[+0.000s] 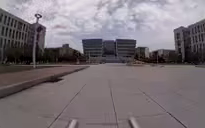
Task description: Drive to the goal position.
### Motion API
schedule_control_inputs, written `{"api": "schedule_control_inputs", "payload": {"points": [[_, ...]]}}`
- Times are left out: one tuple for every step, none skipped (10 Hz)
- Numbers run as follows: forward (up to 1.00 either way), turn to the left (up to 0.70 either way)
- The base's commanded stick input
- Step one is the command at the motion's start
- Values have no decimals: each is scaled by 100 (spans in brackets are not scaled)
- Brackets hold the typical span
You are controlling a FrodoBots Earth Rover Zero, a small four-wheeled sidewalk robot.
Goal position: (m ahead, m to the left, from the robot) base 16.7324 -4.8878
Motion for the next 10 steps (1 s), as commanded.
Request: {"api": "schedule_control_inputs", "payload": {"points": [[70, 0], [70, 0], [70, 0], [70, 0], [70, 0], [70, 0], [70, 0], [70, 0], [70, 0], [70, 0]]}}
